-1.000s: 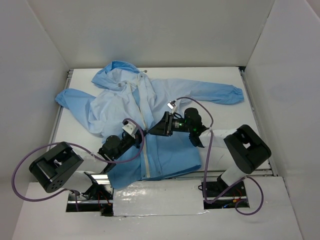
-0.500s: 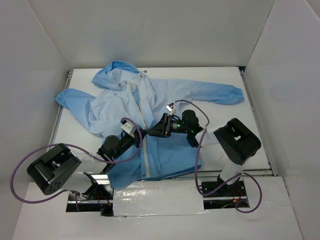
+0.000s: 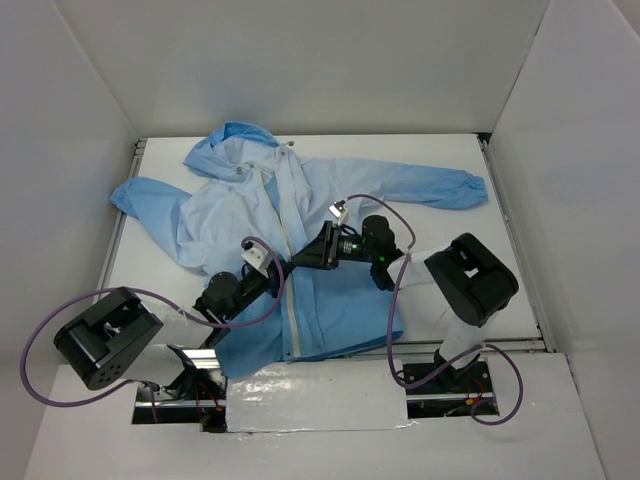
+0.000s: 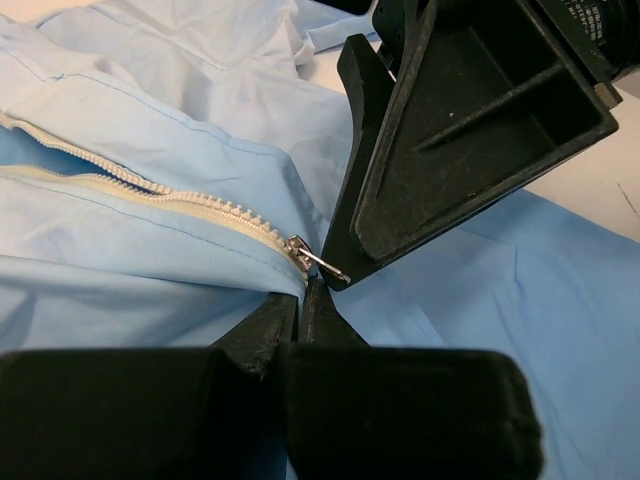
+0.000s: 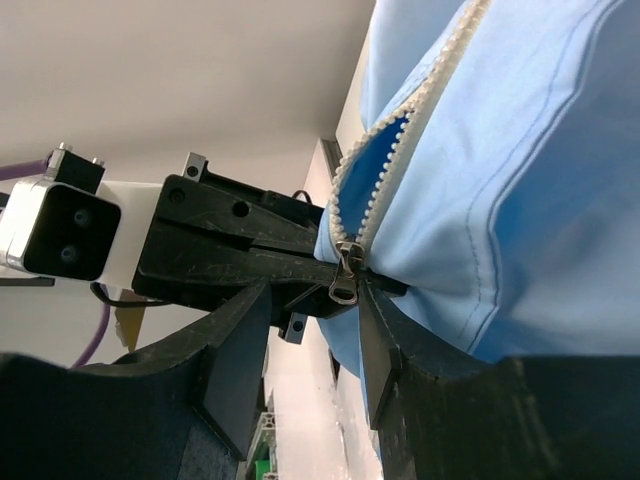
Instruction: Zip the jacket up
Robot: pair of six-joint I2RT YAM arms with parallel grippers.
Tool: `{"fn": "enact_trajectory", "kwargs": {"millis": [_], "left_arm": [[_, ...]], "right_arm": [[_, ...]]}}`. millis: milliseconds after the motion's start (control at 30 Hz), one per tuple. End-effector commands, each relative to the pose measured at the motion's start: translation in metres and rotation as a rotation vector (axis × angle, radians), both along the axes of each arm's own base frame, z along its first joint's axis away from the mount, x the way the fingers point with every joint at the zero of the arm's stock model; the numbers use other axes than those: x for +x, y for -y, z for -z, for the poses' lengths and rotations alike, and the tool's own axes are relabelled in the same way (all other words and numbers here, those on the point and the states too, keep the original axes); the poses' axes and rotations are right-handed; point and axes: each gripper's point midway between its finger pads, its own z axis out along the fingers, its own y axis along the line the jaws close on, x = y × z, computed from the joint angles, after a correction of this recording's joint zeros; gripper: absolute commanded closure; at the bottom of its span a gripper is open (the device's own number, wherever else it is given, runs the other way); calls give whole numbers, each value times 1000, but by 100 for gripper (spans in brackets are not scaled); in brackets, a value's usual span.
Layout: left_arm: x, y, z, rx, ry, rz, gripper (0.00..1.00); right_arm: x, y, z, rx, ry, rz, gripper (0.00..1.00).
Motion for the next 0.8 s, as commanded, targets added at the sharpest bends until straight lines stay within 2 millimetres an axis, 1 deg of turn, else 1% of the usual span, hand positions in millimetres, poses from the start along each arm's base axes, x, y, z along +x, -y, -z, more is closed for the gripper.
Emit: {"fn": "enact_trajectory", "kwargs": {"millis": [0, 167, 200, 300, 367, 467, 600, 733, 767], "left_arm": [[-24, -8, -149, -394, 453, 51, 100], [-23, -10, -149, -386, 459, 40, 100], [-23, -9, -149, -386, 459, 41, 100], [-23, -9, -148, -385, 457, 43, 100], [-23, -8, -148, -388, 457, 44, 100], [-22, -8, -147, -384, 454, 42, 100], [-21, -9, -148, -384, 459, 34, 100], [-20, -7, -149, -388, 457, 42, 100], [-20, -6, -151, -393, 460, 44, 100]], "right_arm": [[8, -7, -10, 31, 51, -3, 52], [9, -7, -2, 17, 33, 0, 52], [8, -7, -1, 18, 27, -3, 54], [7, -8, -3, 32, 30, -12, 60], [8, -9, -4, 37, 29, -16, 60], [7, -9, -5, 44, 28, -22, 63], [1, -8, -8, 70, 32, -32, 64], [-2, -10, -6, 75, 25, -38, 66], [0, -10, -5, 75, 20, -35, 68]]}}
